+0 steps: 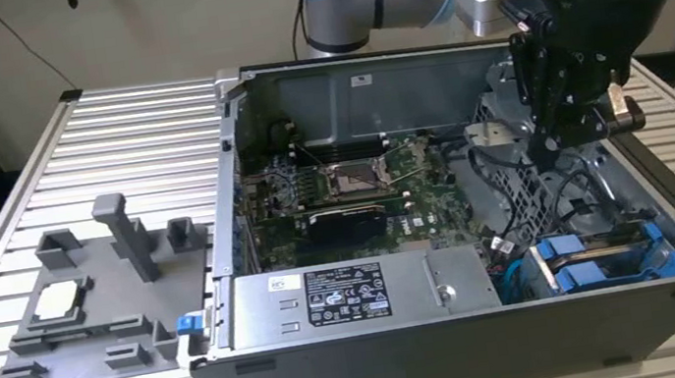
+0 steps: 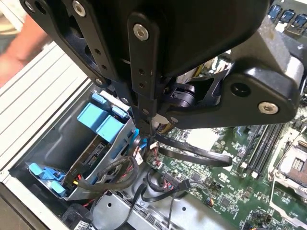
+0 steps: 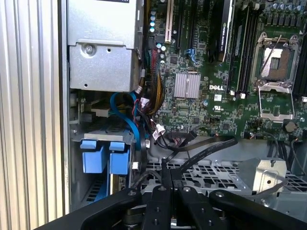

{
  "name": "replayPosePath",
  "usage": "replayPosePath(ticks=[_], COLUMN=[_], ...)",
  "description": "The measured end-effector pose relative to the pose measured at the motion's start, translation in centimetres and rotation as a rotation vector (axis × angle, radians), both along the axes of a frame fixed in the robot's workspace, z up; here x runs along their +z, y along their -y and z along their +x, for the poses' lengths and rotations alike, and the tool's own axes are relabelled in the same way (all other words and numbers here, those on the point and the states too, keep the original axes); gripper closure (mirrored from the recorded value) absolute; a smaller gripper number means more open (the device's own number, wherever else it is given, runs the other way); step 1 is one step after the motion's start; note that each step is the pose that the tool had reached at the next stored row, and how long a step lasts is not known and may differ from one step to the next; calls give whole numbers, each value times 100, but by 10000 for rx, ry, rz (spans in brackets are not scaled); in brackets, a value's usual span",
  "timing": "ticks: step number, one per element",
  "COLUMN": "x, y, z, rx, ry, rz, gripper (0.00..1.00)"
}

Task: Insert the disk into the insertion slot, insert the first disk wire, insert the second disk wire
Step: 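Insert the first disk wire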

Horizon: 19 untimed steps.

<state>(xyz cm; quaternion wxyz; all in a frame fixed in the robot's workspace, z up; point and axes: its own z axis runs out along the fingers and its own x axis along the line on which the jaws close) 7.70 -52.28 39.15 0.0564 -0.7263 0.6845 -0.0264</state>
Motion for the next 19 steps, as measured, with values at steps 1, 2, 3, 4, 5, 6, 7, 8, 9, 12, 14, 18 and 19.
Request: replayPosePath(ticks=[1, 2, 3, 4, 5, 6, 7, 8, 9, 12, 14, 18, 19], x=[0, 0, 0, 0, 0, 0, 10, 37, 71, 88, 81, 18, 4], y=[0, 0, 0, 0, 0, 0, 0, 0, 0, 0, 0, 0, 0], z=[0, 0, 0, 0, 0, 0, 0, 0, -1, -11, -16, -17, -16], rx=[0, 0, -1, -1, -1, -1, 0, 0, 0, 28, 202, 765, 950], ry=[0, -1, -1, -1, -2, -1, -2, -2, -2, -1, -1, 1, 2], rz=[0, 0, 1, 0, -1, -1, 0, 2, 0, -11, -86, -95, -95], gripper=[87, 87, 87, 87, 87, 87, 87, 85, 85, 73, 67, 67, 67])
